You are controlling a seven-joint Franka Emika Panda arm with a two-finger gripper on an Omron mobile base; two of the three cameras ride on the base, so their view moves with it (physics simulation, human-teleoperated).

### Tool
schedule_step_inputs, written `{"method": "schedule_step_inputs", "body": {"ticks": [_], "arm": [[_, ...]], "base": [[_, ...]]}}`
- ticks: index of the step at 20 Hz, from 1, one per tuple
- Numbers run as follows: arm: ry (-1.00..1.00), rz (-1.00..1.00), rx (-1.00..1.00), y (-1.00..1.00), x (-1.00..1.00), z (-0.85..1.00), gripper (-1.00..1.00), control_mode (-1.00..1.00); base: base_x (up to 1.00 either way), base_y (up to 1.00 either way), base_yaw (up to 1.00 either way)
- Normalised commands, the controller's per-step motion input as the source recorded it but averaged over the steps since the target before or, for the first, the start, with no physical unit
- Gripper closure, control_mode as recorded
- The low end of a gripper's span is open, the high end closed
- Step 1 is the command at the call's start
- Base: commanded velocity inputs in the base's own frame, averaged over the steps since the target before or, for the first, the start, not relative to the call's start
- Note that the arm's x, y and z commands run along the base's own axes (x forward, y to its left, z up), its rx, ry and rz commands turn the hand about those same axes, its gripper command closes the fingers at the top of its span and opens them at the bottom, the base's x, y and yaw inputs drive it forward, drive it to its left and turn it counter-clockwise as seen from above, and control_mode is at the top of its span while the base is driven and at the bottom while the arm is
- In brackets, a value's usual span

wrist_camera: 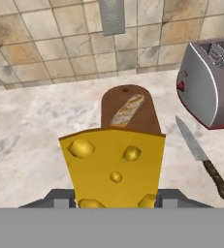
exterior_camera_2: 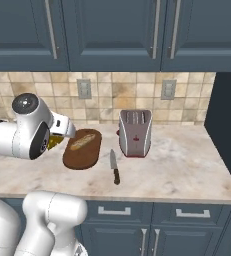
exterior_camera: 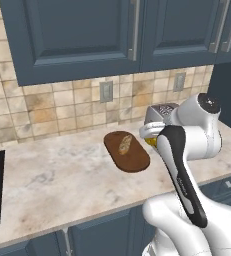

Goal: Retrieve the sausage and cheese from the fridge and place them on the cutting board on the counter.

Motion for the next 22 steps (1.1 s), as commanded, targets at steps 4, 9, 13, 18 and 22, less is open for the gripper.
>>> {"method": "schedule_step_inputs", "body": {"ticks": [4,9,13,18,22], "arm": [[0.0,0.0,0.0,0.0,0.0,0.0,1.0,-1.0],[0.0,0.0,0.0,0.0,0.0,0.0,1.0,-1.0],[0.0,0.0,0.01,0.0,0.0,0.0,1.0,-1.0],[0.0,-0.09,0.06,-0.05,-0.14,-0.09,1.0,-1.0],[0.0,-0.5,0.0,0.05,0.19,-0.24,1.0,-1.0]], "base": [[0.0,0.0,0.0],[0.0,0.0,0.0],[0.0,0.0,0.0],[0.0,0.0,0.0],[0.0,0.0,0.0]]}}
